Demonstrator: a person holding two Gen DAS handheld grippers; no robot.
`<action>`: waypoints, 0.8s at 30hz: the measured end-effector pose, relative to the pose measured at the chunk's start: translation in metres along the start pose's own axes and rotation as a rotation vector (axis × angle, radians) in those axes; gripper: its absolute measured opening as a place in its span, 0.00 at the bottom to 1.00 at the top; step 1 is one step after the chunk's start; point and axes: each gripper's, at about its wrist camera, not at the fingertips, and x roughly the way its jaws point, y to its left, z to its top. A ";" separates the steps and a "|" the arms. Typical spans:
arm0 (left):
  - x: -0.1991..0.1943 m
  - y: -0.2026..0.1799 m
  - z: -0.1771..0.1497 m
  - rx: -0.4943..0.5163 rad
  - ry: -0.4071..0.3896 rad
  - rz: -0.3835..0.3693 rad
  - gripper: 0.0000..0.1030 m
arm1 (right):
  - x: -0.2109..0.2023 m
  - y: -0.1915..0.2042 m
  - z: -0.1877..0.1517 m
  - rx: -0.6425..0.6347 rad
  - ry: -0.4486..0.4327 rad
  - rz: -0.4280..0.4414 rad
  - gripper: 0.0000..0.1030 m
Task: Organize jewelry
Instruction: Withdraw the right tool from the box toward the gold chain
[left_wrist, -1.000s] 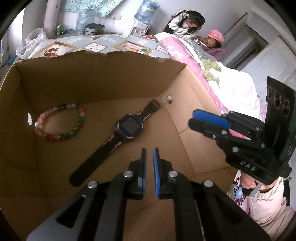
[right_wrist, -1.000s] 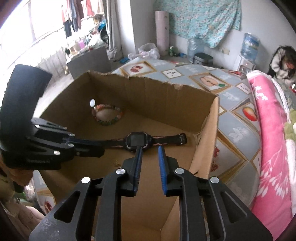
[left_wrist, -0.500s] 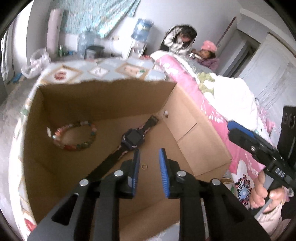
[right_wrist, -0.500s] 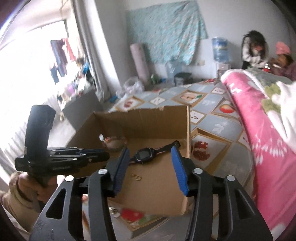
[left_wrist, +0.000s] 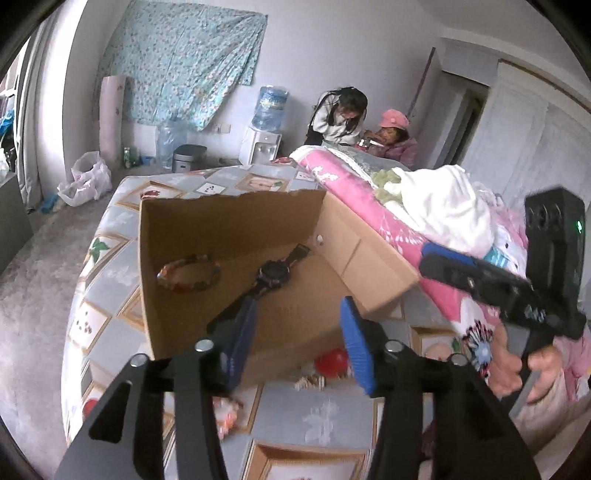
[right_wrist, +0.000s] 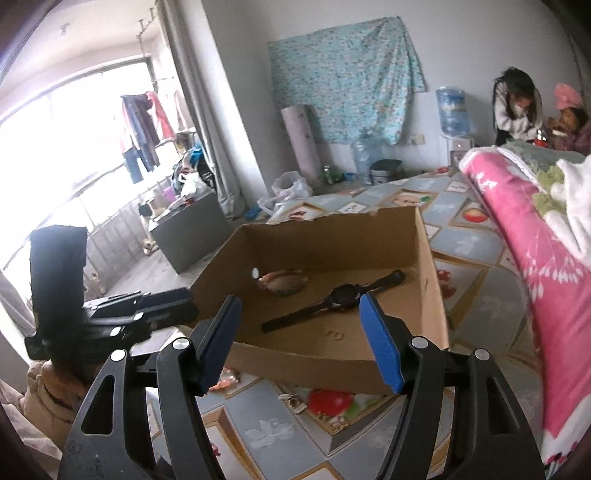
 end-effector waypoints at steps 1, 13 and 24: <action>-0.004 -0.002 -0.005 0.005 0.003 0.004 0.50 | -0.001 0.001 -0.001 -0.002 -0.001 0.003 0.65; 0.008 -0.013 -0.054 0.047 0.102 0.081 0.64 | 0.004 0.009 -0.015 0.003 0.040 0.039 0.74; 0.041 -0.012 -0.082 0.089 0.162 0.160 0.65 | 0.008 -0.010 -0.047 0.039 0.137 -0.026 0.74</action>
